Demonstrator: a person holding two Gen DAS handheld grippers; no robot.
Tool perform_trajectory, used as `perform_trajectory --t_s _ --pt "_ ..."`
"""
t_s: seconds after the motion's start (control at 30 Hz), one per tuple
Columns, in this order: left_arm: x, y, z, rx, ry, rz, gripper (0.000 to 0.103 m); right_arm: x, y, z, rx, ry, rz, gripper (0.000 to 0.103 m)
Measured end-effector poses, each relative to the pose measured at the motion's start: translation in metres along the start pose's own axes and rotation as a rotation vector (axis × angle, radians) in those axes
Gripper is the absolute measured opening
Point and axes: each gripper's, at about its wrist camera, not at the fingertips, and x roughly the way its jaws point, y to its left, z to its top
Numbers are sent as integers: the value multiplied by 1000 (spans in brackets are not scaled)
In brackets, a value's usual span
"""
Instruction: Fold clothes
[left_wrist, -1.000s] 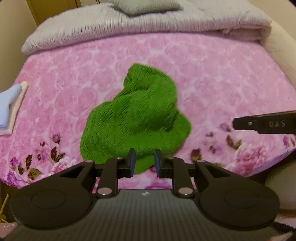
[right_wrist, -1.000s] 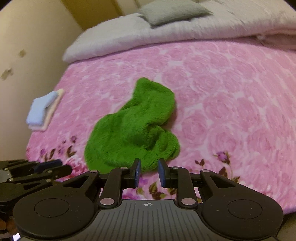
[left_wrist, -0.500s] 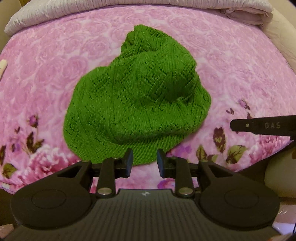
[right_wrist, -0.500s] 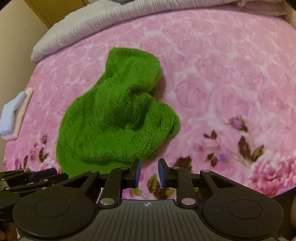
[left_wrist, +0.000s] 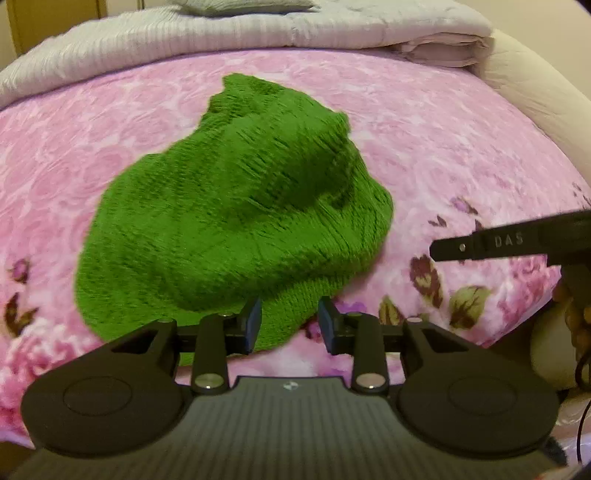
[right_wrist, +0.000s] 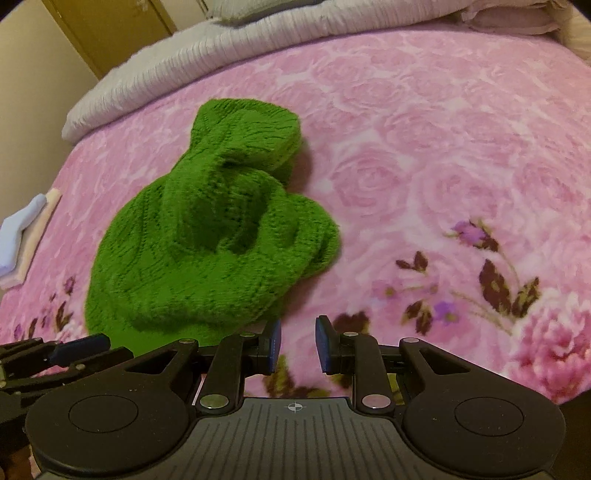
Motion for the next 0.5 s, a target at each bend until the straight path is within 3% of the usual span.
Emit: perform_trajectory --t_s 0.13,0.2,0.23,0.3,0.5 --pt "8 -12 -36 70 -73 4 29 3 -21 -28 44 -88 23 24" --pt "4 -17 -51 90 -69 19 29 -4 -31 -44 90 -123 31 25" --pt "0 -21 -57 94 -51 28 29 -9 -35 -50 122 -132 27 29" --pt "-9 -26 -65 118 -71 -13 34 -24 -44 -62 192 -148 76 72" --pt "-4 -54 -46 181 -129 40 38 -40 -63 -58 218 -217 118 75"
